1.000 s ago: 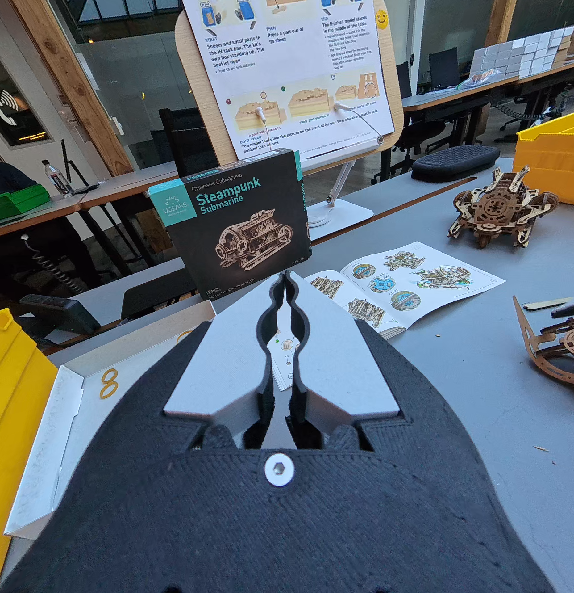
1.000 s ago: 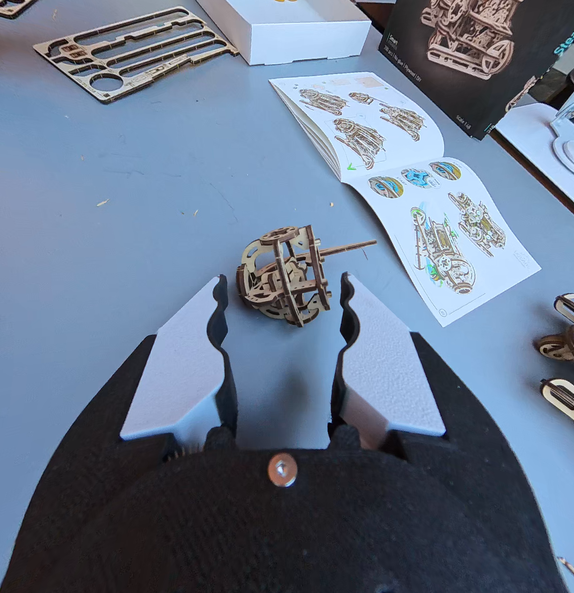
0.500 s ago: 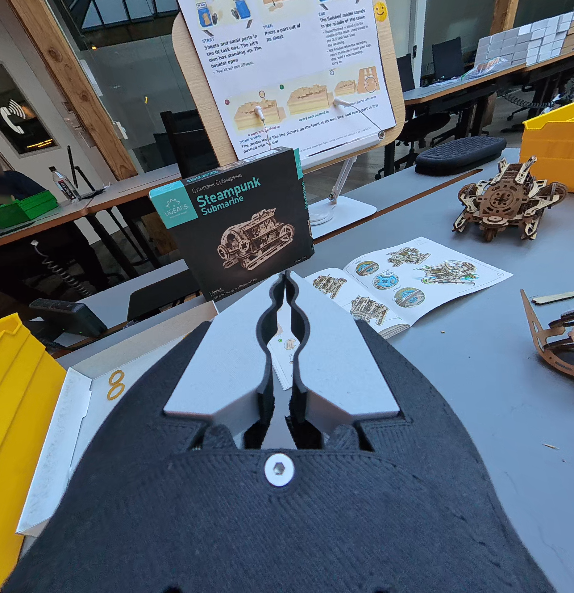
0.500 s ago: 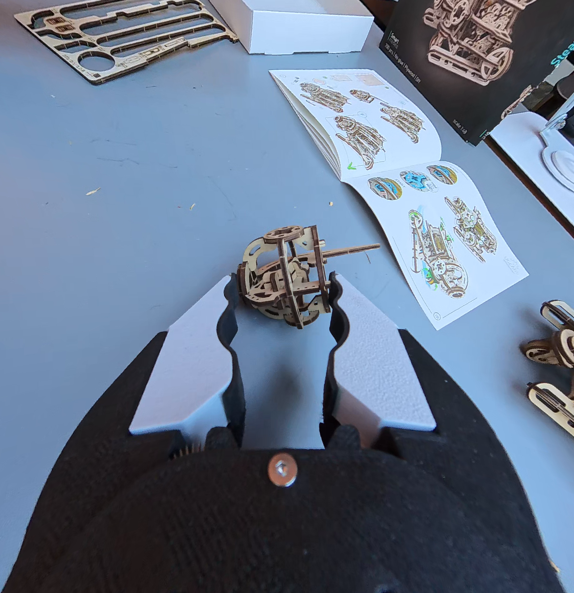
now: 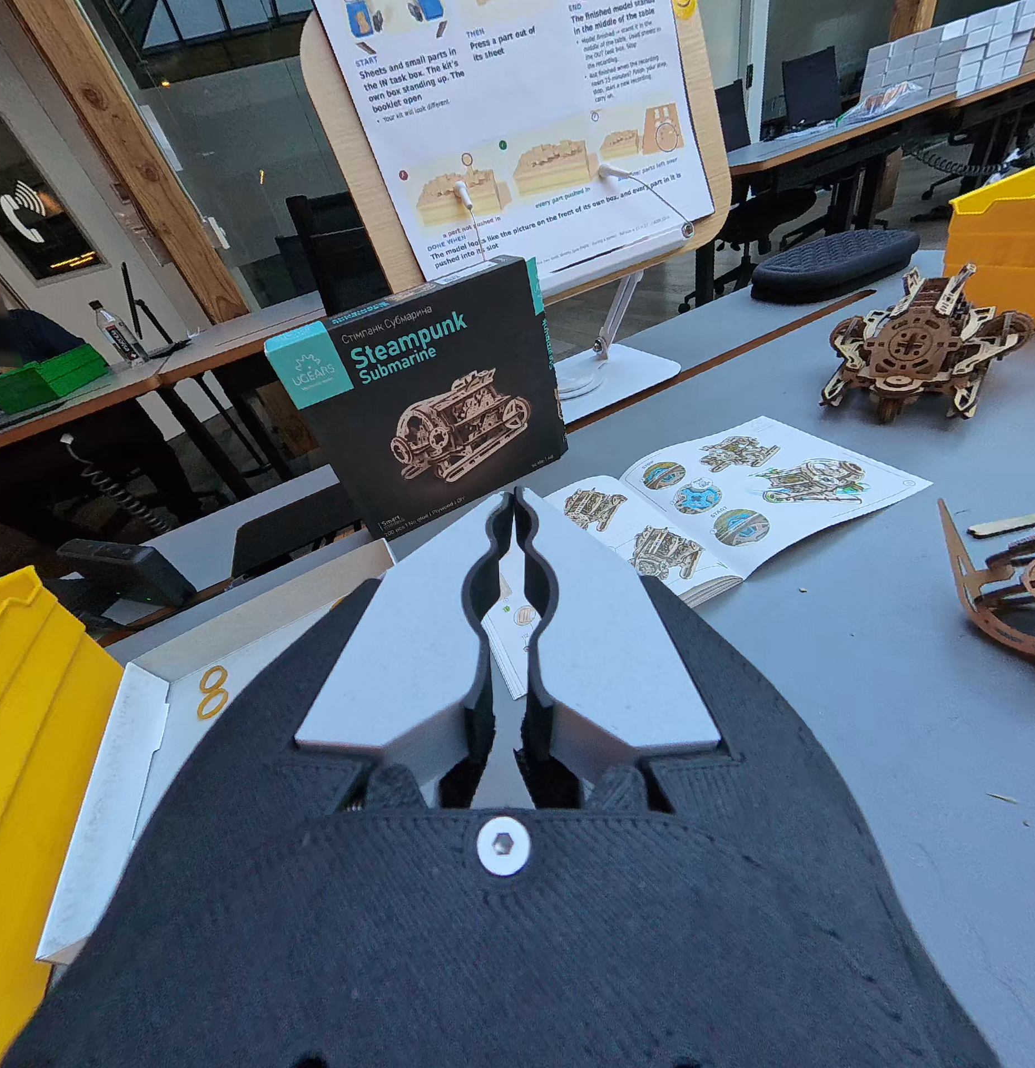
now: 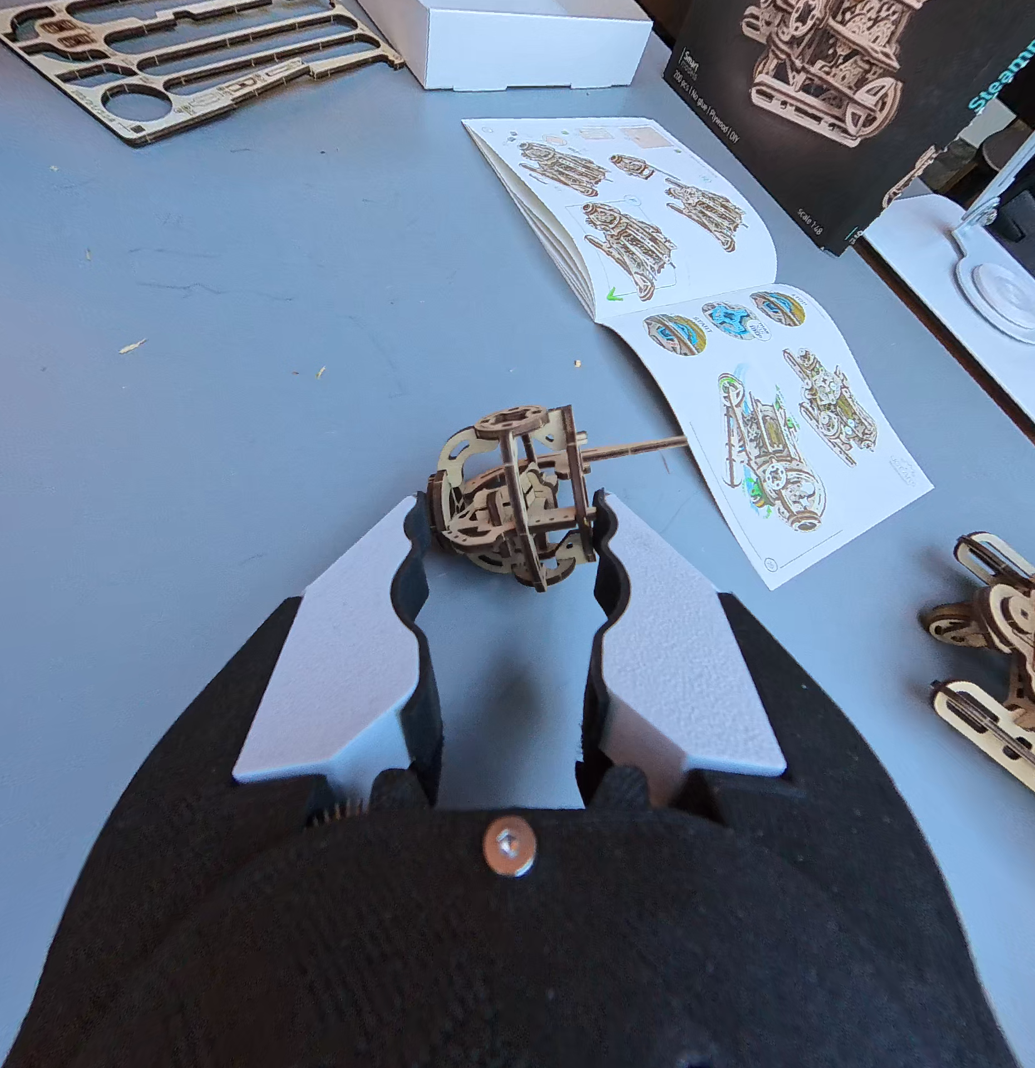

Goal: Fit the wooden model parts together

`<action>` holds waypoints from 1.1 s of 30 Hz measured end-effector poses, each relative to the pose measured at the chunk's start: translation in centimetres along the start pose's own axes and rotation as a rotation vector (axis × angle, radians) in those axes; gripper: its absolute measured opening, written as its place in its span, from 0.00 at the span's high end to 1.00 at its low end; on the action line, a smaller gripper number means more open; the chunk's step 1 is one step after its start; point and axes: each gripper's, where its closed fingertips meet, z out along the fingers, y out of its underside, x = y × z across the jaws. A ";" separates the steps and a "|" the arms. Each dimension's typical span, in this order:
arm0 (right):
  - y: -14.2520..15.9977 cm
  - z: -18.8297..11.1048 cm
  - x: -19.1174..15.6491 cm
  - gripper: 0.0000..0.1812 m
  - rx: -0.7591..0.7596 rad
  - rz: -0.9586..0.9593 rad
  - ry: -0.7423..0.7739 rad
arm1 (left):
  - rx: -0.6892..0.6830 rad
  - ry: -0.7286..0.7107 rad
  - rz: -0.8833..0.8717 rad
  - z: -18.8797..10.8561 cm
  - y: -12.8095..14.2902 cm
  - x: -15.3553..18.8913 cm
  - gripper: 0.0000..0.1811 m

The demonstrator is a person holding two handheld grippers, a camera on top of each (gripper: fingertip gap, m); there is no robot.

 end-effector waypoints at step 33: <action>0.4 -0.2 0.6 0.68 -0.001 -0.016 -0.005 | 0.114 -0.135 -0.101 -2.5 -2.5 -4.9 1.00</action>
